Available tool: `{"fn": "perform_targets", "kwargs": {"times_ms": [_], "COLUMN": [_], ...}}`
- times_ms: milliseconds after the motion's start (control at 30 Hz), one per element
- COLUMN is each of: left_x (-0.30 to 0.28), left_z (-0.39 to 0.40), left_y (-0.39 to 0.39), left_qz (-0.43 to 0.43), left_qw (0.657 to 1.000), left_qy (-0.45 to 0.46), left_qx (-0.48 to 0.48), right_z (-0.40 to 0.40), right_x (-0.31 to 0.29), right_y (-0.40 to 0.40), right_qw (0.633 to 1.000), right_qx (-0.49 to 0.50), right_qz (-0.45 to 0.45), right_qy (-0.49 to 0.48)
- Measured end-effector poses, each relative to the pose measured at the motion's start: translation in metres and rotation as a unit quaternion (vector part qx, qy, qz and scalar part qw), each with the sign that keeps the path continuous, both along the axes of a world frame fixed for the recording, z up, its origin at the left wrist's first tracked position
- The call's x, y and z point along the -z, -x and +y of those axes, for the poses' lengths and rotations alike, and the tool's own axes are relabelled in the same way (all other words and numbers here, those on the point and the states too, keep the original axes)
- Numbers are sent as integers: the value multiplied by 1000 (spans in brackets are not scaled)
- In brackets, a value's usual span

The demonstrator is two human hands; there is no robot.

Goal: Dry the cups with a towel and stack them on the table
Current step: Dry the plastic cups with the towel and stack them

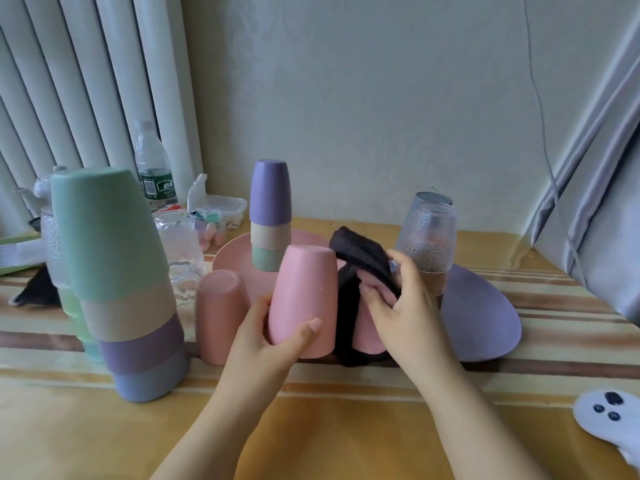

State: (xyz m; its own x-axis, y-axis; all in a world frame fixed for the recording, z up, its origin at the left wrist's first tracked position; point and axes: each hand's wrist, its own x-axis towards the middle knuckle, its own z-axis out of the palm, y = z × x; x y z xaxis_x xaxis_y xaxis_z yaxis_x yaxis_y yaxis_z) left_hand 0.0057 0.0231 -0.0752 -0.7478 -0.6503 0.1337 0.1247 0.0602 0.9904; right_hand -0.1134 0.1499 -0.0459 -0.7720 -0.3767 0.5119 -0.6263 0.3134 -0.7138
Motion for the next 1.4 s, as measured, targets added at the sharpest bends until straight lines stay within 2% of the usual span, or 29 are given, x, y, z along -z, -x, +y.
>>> {"fn": "perform_targets", "kwargs": {"times_ms": [133,200,333,367,467,500,567,600,633,700,733,833,933,1067,1167,1233,1300,1400], "left_x": [4,4,5,4,6,6,6,6,6,5,6,5,4,5,6,8,11,12], "left_z": [1,0,1,3,4,4,4,3,2,0,-1,-1,9,18,18,15,11,2], "left_y": [-3,-2,0,-1,-1,-1,-1,-1,-1,-2,-2,-2,-3,-4,-7,-6,-4,-2], "left_qz": [-23,-26,-20,-18,-18,-17,-9,-4,4,10,8,6,22,33,47,55,67,93], "left_qw": [1000,999,999,999,999,999,999,999,999,1000,1000,999,990,980,979,981,981,978], "left_qy": [-18,-22,-34,-35,-37,-38,-38,-38,-37,-18,-2,42,85,83,23,-23,-66,-133], "left_qx": [1,2,-5,-7,-7,-7,-5,-5,-5,-2,1,29,109,180,196,185,170,134], "right_z": [-4,0,15,17,14,11,0,-5,-10,-20,-23,-31,-27,-17,-14,-17,-19,-22], "right_x": [17,20,11,9,0,0,6,10,15,26,31,33,25,10,16,20,28,32], "right_y": [0,-1,6,8,-4,-9,-21,-29,-36,-47,-51,-60,-52,-37,-32,-35,-38,-46], "right_qw": [995,994,983,986,996,980,946,945,953,969,972,980,983,962,934,932,912,918], "right_qx": [-24,-34,0,-4,-49,-101,-210,-248,-266,-244,-229,-192,-154,-178,-200,-207,-240,-245], "right_qz": [-15,-12,107,103,-51,-123,-191,-166,-105,26,61,60,14,-109,-220,-251,-283,-270], "right_qy": [-100,-101,-148,-129,59,123,156,136,101,23,-4,5,102,176,198,158,174,153]}}
